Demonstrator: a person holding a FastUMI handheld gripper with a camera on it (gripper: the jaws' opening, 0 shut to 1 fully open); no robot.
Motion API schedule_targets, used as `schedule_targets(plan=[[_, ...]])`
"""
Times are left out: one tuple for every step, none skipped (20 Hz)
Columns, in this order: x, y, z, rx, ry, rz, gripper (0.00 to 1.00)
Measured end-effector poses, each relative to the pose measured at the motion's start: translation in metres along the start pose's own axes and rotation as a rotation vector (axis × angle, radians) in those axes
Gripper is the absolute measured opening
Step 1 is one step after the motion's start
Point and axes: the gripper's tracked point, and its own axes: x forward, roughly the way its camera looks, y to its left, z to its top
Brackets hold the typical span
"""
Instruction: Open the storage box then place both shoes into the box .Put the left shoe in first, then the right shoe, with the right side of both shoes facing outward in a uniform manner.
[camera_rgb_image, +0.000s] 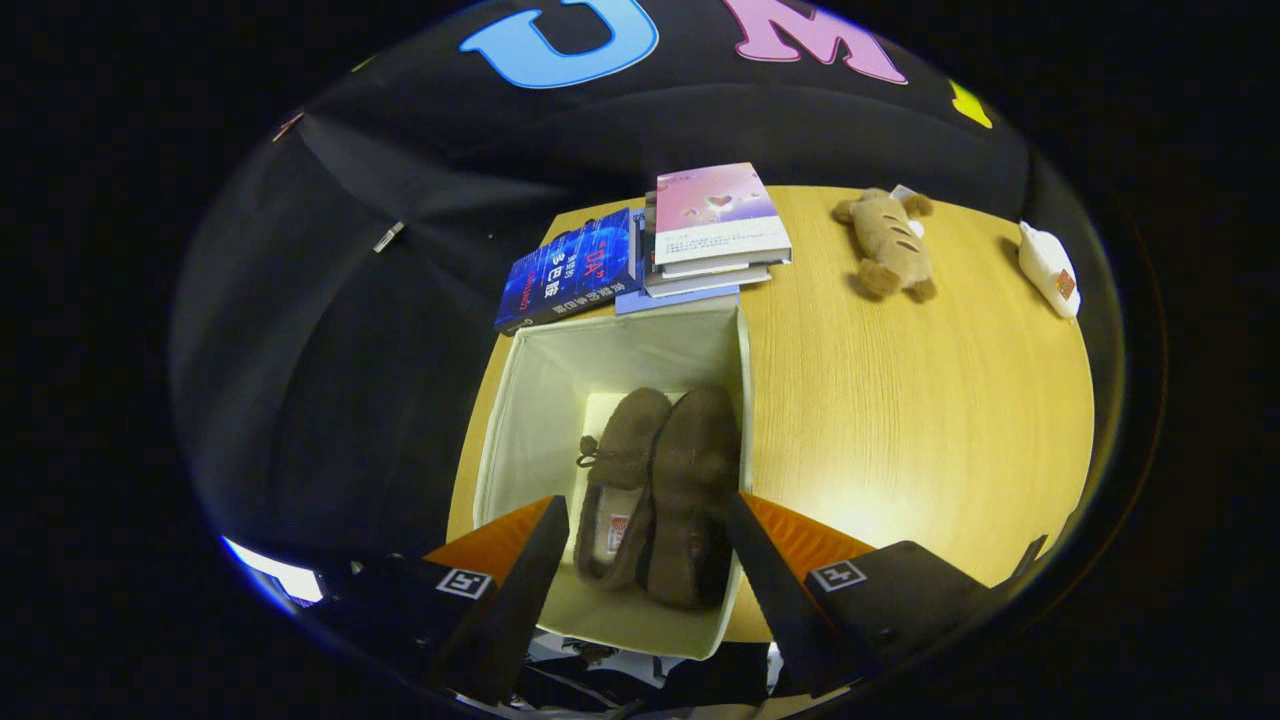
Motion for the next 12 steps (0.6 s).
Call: schedule_targets(plan=[[-0.002,0.001,0.0,-0.001,-0.006,0.003,0.99],[-0.004,0.002,0.0,-0.001,-0.01,0.009,0.99],[-0.006,0.003,0.0,-0.004,-0.015,0.013,0.99],[-0.009,0.002,0.0,-0.012,-0.02,0.017,0.99],[-0.012,0.002,-0.001,-0.022,-0.032,0.025,0.99],[-0.018,0.0,-0.001,-0.033,-0.049,0.032,0.99],[-0.024,-0.002,-0.001,-0.043,-0.07,0.043,0.99],[-0.031,-0.005,0.0,-0.053,-0.098,0.052,0.99],[-0.039,-0.012,0.002,-0.068,-0.126,0.051,0.99],[-0.049,-0.02,0.003,-0.086,-0.155,0.044,0.99],[-0.059,-0.031,0.008,-0.1,-0.191,0.032,0.99],[-0.066,-0.041,0.012,-0.11,-0.222,0.024,0.99]])
